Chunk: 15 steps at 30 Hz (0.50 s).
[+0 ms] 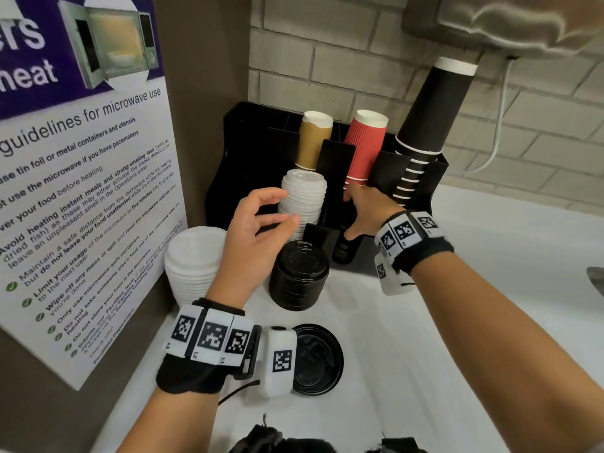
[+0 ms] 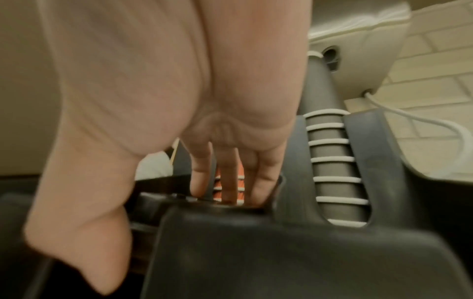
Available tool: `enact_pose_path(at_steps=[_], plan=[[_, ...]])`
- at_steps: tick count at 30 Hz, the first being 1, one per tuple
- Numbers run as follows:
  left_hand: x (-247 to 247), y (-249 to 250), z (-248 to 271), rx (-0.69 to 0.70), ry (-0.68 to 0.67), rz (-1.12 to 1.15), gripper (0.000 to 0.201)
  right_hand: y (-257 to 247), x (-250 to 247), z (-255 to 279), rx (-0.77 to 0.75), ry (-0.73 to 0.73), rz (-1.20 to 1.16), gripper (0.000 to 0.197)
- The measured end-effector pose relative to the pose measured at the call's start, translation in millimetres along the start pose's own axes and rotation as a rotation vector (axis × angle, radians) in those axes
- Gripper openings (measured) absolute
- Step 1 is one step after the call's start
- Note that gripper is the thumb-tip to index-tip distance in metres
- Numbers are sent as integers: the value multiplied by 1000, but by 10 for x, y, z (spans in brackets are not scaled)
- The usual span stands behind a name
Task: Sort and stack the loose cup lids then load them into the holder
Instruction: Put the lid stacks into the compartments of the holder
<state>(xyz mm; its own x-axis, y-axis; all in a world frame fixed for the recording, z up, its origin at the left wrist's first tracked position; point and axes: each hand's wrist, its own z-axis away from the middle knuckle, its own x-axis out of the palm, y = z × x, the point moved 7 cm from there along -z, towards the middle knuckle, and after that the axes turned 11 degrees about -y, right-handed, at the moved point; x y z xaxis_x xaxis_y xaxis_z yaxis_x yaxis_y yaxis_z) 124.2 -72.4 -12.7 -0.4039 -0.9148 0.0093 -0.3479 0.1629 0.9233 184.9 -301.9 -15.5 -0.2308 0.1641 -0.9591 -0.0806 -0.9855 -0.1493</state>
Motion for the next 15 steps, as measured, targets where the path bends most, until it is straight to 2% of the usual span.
enact_pose_path(at_steps=[7, 15], plan=[[32, -22, -3, -21, -11, -7, 31, -104, 304, -112, -5, -123, 190, 77], [22, -18, -6, -19, -10, -10, 31, -115, 405, -100, 6, -102, 255, 75]])
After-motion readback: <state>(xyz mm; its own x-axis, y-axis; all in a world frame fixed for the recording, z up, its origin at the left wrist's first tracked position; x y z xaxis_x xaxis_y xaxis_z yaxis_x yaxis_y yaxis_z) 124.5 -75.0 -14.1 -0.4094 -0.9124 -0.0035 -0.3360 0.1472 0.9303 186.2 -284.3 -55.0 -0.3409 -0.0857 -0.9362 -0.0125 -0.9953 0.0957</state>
